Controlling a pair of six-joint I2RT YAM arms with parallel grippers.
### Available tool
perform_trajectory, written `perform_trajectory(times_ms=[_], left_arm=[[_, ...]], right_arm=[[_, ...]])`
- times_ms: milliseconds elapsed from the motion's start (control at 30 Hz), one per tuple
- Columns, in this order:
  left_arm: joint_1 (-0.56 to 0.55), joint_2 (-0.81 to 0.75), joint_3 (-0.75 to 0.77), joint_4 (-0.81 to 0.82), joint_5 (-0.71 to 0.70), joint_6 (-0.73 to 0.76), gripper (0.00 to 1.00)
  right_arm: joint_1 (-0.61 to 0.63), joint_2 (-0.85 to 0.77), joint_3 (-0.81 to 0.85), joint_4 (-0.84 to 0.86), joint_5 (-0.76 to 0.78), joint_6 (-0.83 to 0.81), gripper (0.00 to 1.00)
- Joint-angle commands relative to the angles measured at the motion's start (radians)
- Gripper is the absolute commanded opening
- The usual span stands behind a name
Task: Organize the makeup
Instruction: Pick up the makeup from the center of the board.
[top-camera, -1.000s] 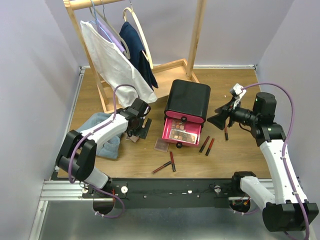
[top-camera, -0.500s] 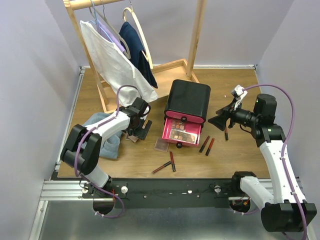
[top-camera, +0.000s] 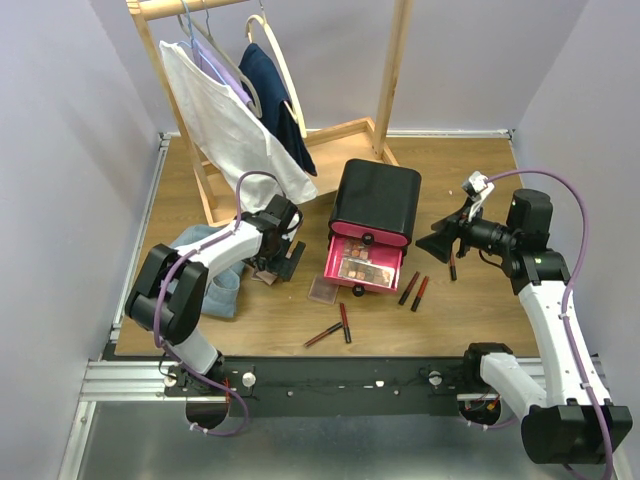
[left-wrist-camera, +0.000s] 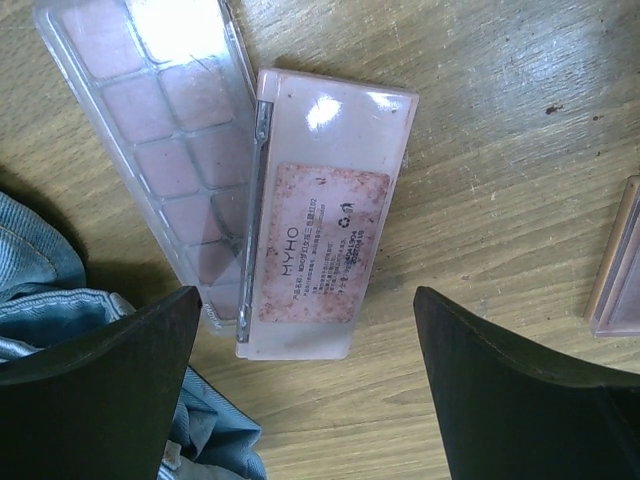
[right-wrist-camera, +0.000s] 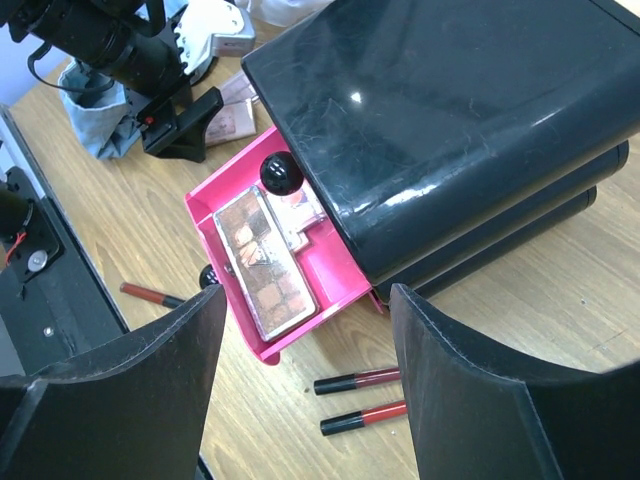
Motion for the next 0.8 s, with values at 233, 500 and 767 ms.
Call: perform_trajectory(times_ms=[233, 500, 767], left_arm=[[0.013, 0.037, 0.038, 0.013, 0.035, 0.033, 0.95], [0.02, 0.051, 0.04, 0.019, 0.051, 0.036, 0.93], [0.026, 0.056, 0.037, 0.022, 0.064, 0.039, 0.92]], right_arm=[[-0.02, -0.021, -0.032, 0.023, -0.032, 0.02, 0.74], [-0.024, -0.02, -0.04, 0.024, -0.038, 0.027, 0.74], [-0.026, -0.015, -0.04, 0.029, -0.039, 0.03, 0.74]])
